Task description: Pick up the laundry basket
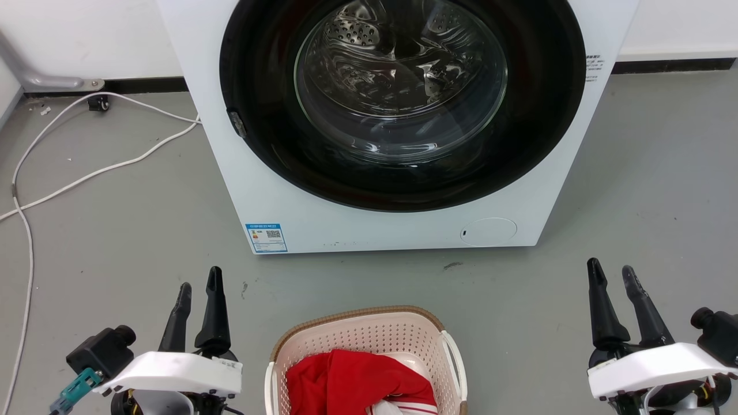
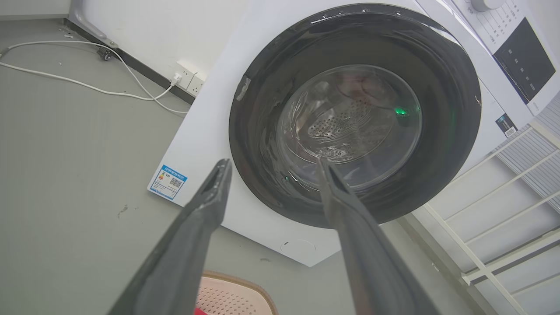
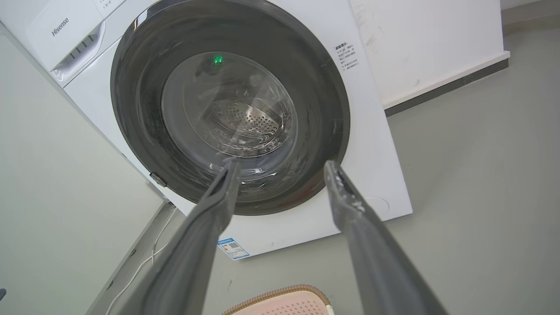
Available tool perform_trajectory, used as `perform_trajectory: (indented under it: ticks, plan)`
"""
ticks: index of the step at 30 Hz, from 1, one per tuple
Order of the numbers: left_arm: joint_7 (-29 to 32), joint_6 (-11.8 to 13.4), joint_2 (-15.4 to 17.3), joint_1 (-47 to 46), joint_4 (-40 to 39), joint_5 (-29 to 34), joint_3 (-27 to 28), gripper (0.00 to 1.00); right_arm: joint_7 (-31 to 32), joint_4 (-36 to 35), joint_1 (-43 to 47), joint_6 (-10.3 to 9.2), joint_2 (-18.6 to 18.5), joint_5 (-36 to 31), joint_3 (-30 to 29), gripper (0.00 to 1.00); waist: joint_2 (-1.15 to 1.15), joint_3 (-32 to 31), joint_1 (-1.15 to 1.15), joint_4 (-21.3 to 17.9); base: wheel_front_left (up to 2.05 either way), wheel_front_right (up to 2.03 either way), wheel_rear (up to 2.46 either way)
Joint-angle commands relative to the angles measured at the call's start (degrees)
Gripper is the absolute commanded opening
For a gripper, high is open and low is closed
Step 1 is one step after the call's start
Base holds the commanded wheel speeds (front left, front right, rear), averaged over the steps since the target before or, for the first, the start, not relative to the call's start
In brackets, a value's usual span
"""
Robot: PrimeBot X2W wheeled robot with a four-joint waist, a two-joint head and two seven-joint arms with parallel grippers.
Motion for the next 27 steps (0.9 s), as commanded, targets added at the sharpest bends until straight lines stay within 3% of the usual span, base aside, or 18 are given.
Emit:
perform_trajectory:
  ticks: [1, 27]
  plan:
    - [-0.63, 0.14, 0.25, 0.04, -1.09, 2.15, -0.19, 1.00, -0.62, -1.13, 0.02, 0.00, -0.18, -2.65, 0.02, 1.00, 0.00, 0.00, 0.00, -0.01, 0.00, 0.00, 0.00]
    - [-4.70, 0.59, 0.30, 1.44, -1.84, 19.61, -1.27, 1.00, -4.65, -3.52, 2.09, 0.00, -0.22, -20.55, -0.14, 1.00, 0.00, 0.09, 0.00, -0.12, 0.00, 0.00, 0.00]
